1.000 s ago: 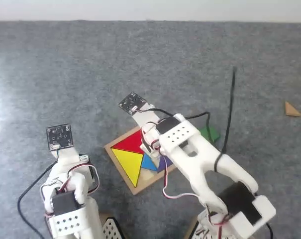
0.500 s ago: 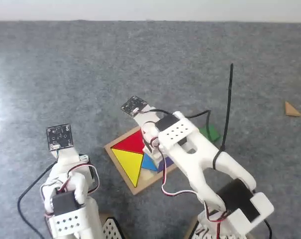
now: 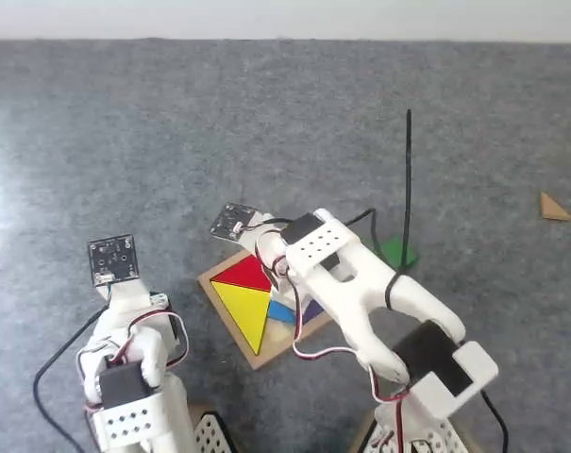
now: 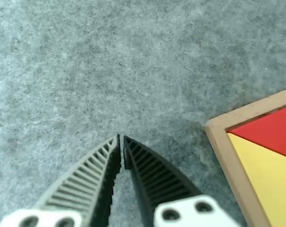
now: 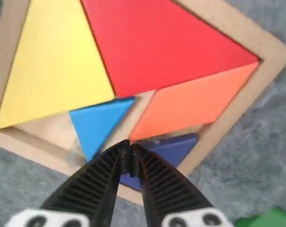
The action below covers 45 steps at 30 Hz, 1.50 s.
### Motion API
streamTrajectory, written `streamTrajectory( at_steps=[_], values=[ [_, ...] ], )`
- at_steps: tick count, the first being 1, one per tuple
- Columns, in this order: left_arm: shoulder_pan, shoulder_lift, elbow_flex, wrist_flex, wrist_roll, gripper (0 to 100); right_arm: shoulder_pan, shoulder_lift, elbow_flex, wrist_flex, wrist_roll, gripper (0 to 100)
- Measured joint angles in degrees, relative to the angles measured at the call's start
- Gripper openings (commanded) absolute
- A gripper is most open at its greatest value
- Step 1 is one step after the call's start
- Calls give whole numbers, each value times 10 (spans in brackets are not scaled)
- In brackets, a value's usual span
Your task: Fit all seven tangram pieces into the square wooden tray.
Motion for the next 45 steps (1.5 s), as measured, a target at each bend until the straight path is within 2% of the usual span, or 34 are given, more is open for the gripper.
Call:
streamTrajectory(
  at_steps=[9,15,22,29,39,45],
  values=[
    [0,0,0,0,0,13,-40,8,-3,5,9,7],
    [0,0,0,0,0,13,-46,-17,-3,38,-74,13],
    [0,0,0,0,0,13,-65,-81,11,56,-93,174],
    [0,0,0,0,0,13,-136,-82,48,25,-118,180],
    [0,0,0,0,0,13,-139,-39,52,-26,-124,181],
    [0,0,0,0,0,13,-140,-11,37,-18,-133,180]
  ],
)
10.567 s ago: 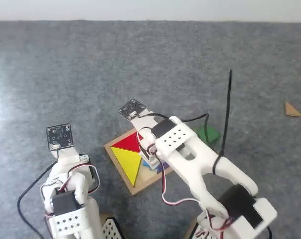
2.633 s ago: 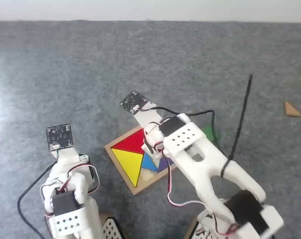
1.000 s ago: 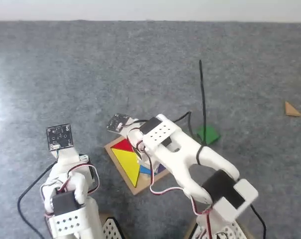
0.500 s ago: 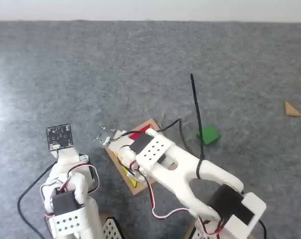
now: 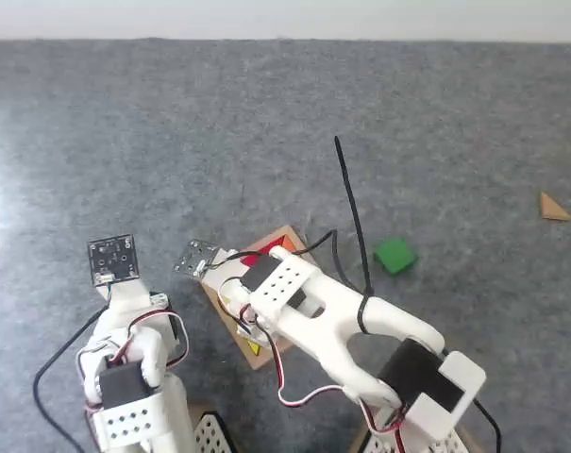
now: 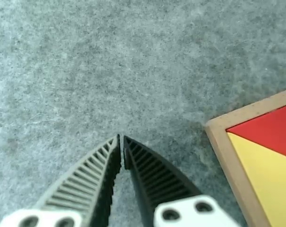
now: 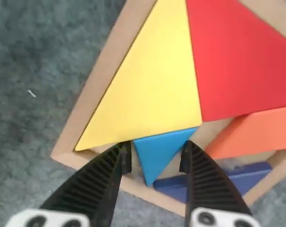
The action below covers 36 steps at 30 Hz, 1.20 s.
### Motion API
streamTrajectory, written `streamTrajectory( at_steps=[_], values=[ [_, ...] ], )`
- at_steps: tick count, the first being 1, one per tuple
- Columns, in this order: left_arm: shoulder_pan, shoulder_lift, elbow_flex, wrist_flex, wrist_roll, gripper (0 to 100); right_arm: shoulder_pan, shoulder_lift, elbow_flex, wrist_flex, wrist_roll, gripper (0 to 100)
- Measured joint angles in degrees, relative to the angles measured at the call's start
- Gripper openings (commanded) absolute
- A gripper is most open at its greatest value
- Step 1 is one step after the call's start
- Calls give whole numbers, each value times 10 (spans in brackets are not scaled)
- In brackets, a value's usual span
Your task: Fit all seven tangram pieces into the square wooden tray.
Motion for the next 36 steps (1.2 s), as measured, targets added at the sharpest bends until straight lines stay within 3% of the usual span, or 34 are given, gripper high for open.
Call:
streamTrajectory(
  at_steps=[4,9,18,29,36],
  values=[
    [0,0,0,0,0,13,0,5,-6,6,5,158],
    [0,0,0,0,0,13,0,40,-45,31,18,2],
    [0,0,0,0,0,13,14,39,-56,47,18,9],
    [0,0,0,0,0,13,17,-227,-47,114,18,9],
    [0,0,0,0,0,13,20,-244,-23,68,8,13]
  ],
)
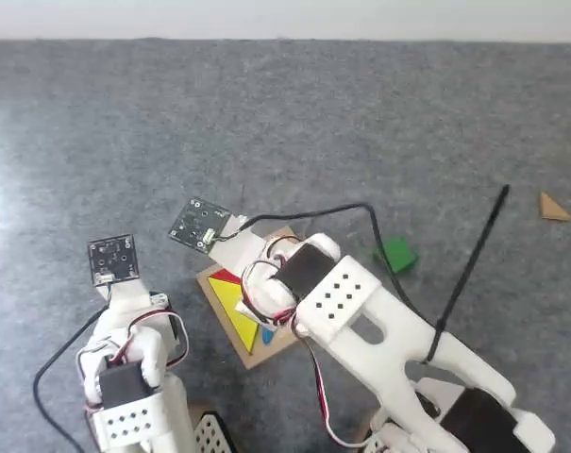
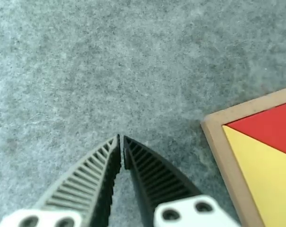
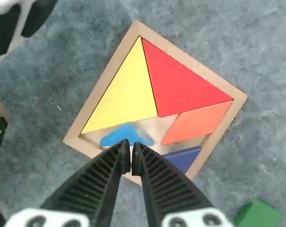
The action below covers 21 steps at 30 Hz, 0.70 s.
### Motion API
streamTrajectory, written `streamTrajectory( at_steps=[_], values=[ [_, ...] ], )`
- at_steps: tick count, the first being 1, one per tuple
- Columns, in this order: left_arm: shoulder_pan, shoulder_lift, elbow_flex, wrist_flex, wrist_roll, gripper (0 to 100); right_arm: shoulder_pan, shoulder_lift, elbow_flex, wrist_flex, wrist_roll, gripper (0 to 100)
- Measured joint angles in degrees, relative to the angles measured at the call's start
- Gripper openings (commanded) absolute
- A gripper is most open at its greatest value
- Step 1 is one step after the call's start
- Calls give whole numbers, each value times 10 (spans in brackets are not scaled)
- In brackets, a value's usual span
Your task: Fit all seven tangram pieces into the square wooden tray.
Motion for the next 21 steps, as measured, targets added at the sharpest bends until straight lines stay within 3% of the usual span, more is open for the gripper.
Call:
streamTrajectory(
  at_steps=[3,10,16,21],
  values=[
    [0,0,0,0,0,13,3,32,2,-1,-2,18],
    [0,0,0,0,0,13,11,56,6,32,11,149],
    [0,0,0,0,0,13,48,105,6,-19,36,122],
    [0,0,0,0,0,13,76,211,6,-52,84,223]
  ],
)
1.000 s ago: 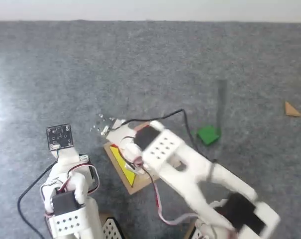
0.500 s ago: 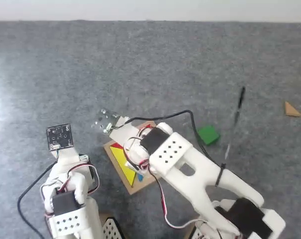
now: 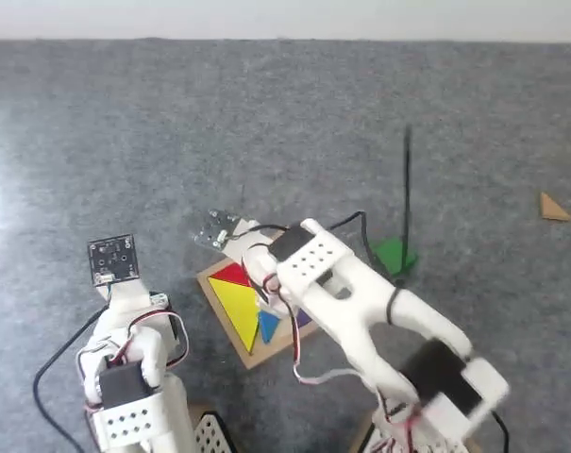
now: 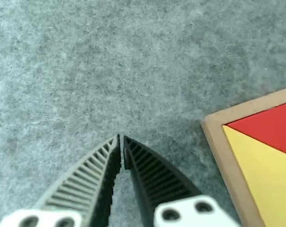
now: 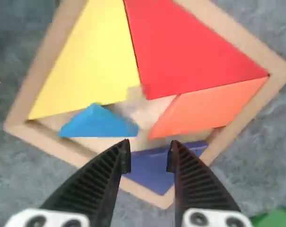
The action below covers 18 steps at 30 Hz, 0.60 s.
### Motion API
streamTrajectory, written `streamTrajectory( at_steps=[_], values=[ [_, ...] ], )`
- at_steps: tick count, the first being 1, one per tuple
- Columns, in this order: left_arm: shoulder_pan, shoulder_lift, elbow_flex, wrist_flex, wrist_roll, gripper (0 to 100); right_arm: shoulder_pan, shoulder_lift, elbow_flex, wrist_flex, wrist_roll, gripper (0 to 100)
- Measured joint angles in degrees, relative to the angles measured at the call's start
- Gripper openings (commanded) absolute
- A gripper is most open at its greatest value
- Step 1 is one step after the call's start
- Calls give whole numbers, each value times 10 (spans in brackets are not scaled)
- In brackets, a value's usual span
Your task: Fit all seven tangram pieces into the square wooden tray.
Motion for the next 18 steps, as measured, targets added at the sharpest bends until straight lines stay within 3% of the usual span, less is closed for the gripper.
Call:
streamTrajectory(
  at_steps=[11,18],
  values=[
    [0,0,0,0,0,13,14,-15,0,-26,15,184],
    [0,0,0,0,0,13,14,-24,0,-45,-45,342]
  ],
)
